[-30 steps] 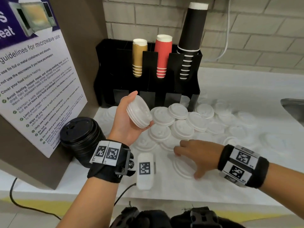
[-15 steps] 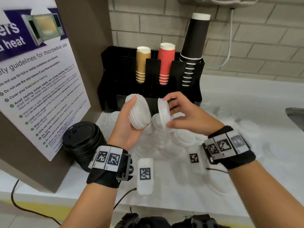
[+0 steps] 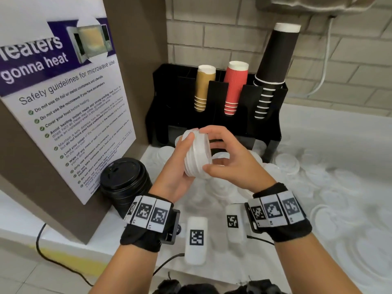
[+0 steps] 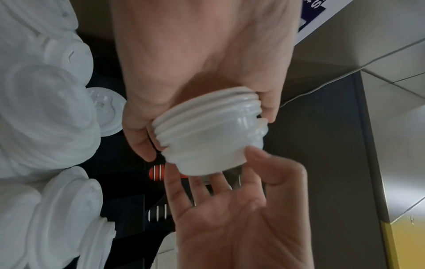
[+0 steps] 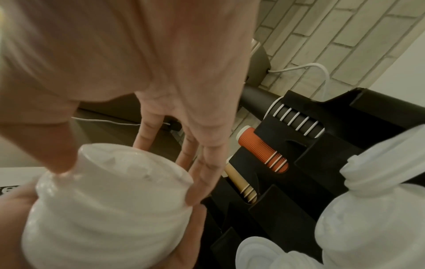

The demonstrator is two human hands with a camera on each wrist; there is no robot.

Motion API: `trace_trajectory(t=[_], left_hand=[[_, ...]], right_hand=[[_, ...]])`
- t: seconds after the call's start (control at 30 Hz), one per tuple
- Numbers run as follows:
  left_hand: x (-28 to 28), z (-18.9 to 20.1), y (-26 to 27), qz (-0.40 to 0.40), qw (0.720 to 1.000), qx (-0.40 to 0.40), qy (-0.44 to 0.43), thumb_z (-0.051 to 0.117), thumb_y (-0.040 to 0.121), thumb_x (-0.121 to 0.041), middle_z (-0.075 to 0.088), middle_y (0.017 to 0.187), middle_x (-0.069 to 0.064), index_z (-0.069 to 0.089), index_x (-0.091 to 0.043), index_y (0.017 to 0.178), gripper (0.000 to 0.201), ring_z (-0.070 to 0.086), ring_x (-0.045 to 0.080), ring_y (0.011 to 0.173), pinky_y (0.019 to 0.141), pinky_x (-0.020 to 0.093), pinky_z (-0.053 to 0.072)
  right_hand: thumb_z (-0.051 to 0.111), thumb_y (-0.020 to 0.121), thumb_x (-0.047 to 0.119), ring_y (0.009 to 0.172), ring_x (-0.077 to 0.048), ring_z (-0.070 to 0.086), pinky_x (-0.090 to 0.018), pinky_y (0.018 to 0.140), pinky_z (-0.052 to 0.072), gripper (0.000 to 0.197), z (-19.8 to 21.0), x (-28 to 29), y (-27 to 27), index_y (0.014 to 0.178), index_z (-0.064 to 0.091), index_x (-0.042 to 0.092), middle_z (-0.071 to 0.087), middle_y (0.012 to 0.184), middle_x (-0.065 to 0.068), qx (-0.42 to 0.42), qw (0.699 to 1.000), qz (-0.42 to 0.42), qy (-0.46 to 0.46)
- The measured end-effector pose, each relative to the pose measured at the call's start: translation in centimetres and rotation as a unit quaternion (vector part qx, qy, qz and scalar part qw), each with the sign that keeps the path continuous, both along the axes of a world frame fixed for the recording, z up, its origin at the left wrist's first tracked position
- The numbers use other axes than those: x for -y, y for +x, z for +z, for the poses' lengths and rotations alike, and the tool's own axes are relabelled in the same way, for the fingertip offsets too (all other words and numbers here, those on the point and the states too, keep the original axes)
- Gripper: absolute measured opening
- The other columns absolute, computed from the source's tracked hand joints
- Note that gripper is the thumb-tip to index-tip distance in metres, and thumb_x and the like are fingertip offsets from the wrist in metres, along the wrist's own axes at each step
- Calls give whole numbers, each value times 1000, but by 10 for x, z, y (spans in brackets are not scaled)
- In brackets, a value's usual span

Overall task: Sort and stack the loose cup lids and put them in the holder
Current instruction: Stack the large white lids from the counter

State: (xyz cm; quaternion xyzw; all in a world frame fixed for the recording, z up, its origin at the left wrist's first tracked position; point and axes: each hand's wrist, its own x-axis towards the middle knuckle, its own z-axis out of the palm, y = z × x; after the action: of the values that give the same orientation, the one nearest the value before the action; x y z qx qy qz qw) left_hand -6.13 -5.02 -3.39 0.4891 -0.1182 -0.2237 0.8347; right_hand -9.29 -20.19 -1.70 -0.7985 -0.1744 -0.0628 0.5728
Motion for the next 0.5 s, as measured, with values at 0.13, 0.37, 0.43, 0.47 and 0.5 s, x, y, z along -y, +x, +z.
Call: trace_trajectory(t=[0.13, 0.37, 0.43, 0.47, 0.5], left_hand=[[0, 0, 2, 10, 1000, -5, -2, 48, 88, -54, 65, 125, 11, 40, -18, 144, 67, 65, 25, 112, 81, 38, 56], [-5, 0, 9, 36, 998, -48, -4, 61, 77, -45, 64, 123, 13, 43, -17, 141, 72, 67, 25, 105, 75, 36, 58], [-10, 3, 14, 72, 995, -59, -29, 64, 77, -38, 62, 118, 13, 41, -15, 143, 73, 66, 20, 95, 69, 32, 57], [-13, 5, 16, 90, 993, -58, -44, 67, 78, -36, 61, 111, 9, 40, -13, 143, 74, 65, 17, 88, 64, 30, 56], [-16, 8, 19, 104, 992, -55, -54, 67, 78, -35, 59, 106, 6, 40, -13, 143, 74, 63, 16, 85, 62, 29, 54]], right_hand=[[74, 70, 11, 111, -12, 52, -27, 75, 54, 65, -1, -4, 6, 125, 47, 33, 48, 123, 1, 3, 1000, -3, 1], [75, 78, 27, 108, -1, 53, -22, 81, 54, 58, -1, -1, 15, 124, 44, 41, 51, 120, 9, -9, 1000, -23, -9], [67, 87, 29, 102, -2, 55, -20, 83, 49, 31, -3, 1, 19, 114, 53, 31, 56, 112, 8, 7, 997, -70, -34], [64, 90, 26, 98, -6, 56, -23, 85, 47, 19, -5, 1, 20, 108, 59, 25, 58, 107, 5, 19, 993, -75, -92], [63, 90, 28, 97, -10, 55, -28, 86, 46, 14, -8, 1, 22, 103, 63, 22, 59, 105, 2, 18, 979, -60, -194]])
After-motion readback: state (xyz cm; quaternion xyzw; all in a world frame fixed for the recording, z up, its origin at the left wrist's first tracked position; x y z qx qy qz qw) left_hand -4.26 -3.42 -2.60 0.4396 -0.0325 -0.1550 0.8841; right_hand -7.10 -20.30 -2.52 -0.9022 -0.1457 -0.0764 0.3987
